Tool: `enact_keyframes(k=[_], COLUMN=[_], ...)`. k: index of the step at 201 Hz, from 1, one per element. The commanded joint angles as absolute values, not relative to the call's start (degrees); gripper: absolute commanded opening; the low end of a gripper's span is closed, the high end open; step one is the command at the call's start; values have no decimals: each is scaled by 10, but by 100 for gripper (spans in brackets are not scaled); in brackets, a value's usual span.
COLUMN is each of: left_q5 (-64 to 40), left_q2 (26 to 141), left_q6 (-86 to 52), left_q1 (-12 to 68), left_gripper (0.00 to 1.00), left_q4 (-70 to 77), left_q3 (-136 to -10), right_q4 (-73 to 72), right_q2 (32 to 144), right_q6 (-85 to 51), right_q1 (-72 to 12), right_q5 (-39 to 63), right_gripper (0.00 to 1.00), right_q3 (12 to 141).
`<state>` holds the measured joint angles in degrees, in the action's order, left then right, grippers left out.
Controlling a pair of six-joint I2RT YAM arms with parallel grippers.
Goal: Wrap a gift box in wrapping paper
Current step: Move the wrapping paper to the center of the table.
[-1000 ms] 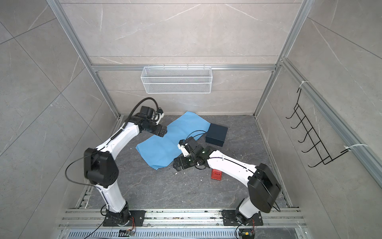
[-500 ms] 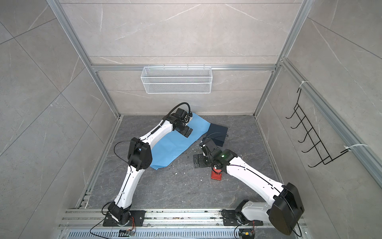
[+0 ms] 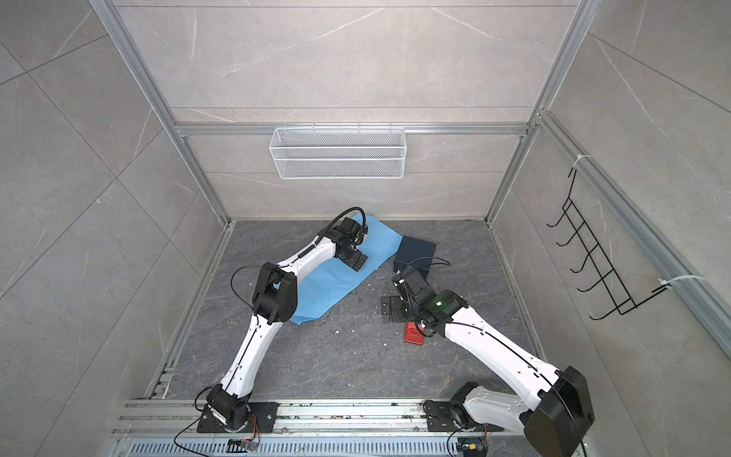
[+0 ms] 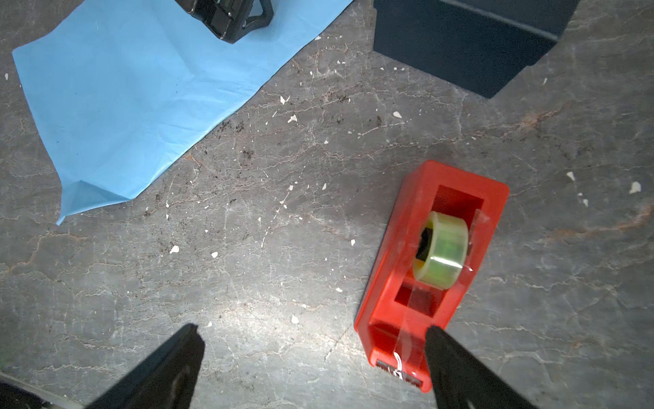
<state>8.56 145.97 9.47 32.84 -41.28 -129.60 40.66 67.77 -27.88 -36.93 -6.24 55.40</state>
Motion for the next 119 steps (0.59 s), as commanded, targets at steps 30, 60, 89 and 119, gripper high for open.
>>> enact_keyframes(k=[30, 60, 89, 119], left_q5=[127, 145, 149, 138], left_q2=[1347, 1263, 1196, 1131], left_q6=[144, 178, 187, 187], left_q1=[342, 342, 341, 342], left_gripper=[100, 100, 100, 100], left_q4=[-372, -328, -301, -327], left_q3=[-1085, -960, -865, -854], right_q4=[407, 403, 394, 381], right_q2=[700, 721, 768, 839], right_q6=[-257, -244, -227, -211], right_q1=[-359, -347, -339, -336], right_q5=[-60, -39, -15, 19], right_gripper=[100, 100, 100, 99], right_q3=[578, 607, 642, 709])
